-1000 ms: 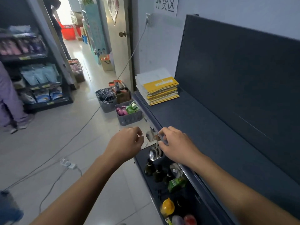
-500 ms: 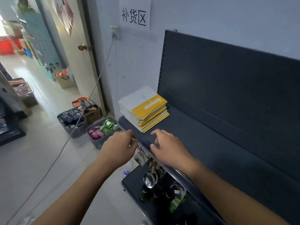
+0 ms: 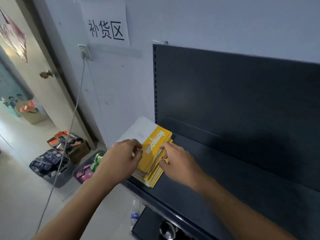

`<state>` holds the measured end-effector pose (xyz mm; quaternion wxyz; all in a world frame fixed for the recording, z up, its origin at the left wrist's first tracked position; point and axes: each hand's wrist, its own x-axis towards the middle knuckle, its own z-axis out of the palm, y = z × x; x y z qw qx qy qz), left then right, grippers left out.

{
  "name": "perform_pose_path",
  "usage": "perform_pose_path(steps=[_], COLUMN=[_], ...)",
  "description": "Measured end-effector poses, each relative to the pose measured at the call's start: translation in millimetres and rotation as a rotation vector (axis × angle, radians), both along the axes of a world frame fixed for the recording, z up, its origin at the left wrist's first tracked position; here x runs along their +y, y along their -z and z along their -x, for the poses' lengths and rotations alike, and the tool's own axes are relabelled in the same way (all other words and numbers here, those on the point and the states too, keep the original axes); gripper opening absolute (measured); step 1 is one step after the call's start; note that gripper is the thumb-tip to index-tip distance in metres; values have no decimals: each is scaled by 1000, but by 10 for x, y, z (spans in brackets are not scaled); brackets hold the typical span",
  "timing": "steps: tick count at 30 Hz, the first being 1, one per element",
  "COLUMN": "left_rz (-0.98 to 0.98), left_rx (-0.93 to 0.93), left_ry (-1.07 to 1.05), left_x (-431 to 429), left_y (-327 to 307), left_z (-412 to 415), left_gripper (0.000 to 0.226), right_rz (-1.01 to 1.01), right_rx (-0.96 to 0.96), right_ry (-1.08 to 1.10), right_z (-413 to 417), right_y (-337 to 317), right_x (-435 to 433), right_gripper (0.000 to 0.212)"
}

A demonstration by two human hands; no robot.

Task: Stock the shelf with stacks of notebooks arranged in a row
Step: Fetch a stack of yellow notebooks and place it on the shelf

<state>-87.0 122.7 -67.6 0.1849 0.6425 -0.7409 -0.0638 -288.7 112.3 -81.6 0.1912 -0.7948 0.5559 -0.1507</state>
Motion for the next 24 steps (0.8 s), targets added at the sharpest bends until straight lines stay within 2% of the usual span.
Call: perform_pose_path(steps=[9, 15, 19, 22, 24], left_rz=[18, -76, -114, -112, -117], left_rx=[13, -145, -143, -114, -127], left_ry=[46, -30, 37, 109, 147], left_x=[-655, -1020, -1177, -1270, -1305], left_y=[25, 96, 150, 185, 193], left_z=[-190, -459, -522, -573, -615], left_gripper=[21, 40, 47, 45, 42], right_rz=[-76, -103, -117, -144, -155], right_rx=[-24, -45, -16, -24, -28], right_ry=[173, 359, 482, 604, 660], right_z=[-83, -356, -541, -679, -764], right_y=[72, 149, 203, 228, 255], right_x=[-296, -295, -255, -270, -269], right_gripper=[36, 33, 22, 32, 31])
